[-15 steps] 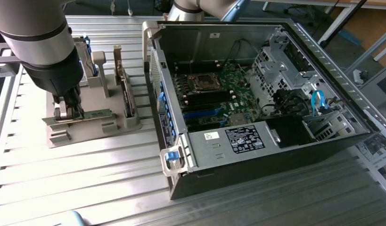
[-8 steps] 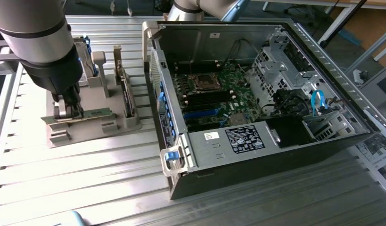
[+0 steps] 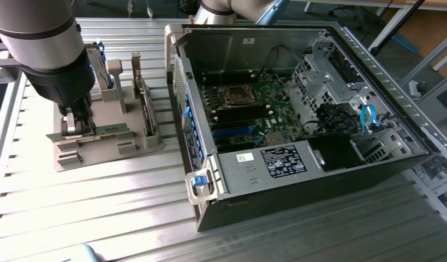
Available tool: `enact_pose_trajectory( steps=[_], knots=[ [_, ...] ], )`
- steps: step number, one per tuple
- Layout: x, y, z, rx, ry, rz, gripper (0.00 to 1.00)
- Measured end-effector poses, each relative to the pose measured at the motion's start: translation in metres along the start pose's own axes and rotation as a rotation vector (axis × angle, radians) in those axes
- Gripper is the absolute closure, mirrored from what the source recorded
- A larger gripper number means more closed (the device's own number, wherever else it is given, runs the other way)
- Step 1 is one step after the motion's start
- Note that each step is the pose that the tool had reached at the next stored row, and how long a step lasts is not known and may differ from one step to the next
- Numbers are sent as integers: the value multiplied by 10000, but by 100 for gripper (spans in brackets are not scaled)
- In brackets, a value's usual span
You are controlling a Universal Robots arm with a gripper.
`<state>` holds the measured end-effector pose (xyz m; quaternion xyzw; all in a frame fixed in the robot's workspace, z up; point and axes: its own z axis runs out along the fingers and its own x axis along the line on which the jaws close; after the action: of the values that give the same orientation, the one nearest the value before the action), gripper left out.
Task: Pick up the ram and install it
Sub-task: 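Pick up the ram and move it above insertion slot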
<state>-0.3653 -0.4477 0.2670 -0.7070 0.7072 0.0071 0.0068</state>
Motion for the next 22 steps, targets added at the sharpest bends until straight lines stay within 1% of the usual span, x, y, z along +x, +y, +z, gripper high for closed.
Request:
enact_pose_trajectory(
  steps=[22],
  knots=[
    [-1,0,-80,-1,3,-1,86]
  ],
)
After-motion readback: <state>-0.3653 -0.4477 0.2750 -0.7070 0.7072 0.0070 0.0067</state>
